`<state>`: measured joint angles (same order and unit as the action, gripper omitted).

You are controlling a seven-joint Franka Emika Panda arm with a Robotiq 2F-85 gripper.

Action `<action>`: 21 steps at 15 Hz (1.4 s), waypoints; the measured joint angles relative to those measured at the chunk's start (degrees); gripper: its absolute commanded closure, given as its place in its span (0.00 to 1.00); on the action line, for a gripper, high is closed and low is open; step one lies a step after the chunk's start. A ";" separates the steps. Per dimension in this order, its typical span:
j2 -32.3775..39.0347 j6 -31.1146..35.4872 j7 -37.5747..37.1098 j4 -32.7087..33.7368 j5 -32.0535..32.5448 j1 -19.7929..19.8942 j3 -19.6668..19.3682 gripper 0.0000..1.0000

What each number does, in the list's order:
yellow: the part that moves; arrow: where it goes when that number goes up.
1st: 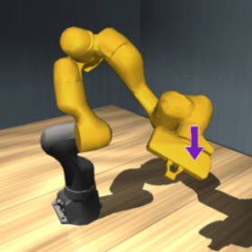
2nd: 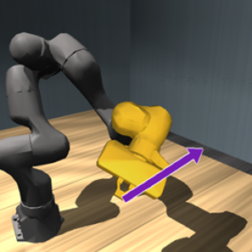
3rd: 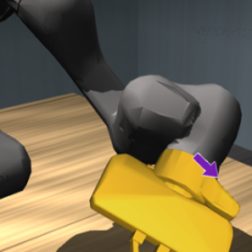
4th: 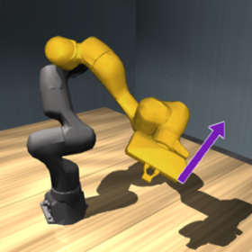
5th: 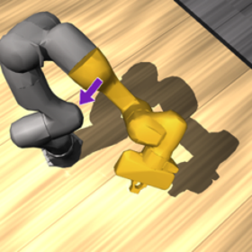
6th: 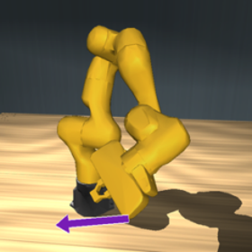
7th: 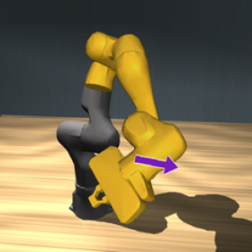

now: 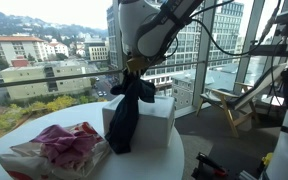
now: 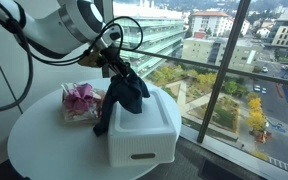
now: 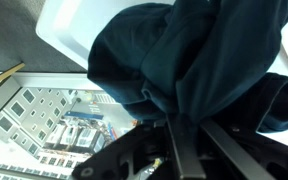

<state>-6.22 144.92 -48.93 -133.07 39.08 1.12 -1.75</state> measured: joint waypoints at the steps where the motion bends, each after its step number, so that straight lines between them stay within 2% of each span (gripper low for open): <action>1: -1.78 -2.39 1.34 1.57 -0.07 0.00 0.65 0.97; 5: -7.27 -9.84 4.13 9.06 2.48 0.28 3.25 0.97; 9: -9.67 -14.16 4.15 18.71 10.24 1.53 5.34 0.96; 13: -8.89 -14.75 3.98 25.73 20.47 3.28 5.43 0.96; 17: -7.30 -12.97 3.96 23.59 22.59 3.31 4.92 0.96; 21: -7.12 -5.09 3.90 15.55 20.76 2.42 3.98 0.96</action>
<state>-13.34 139.83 -45.03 -117.52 59.83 3.53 2.23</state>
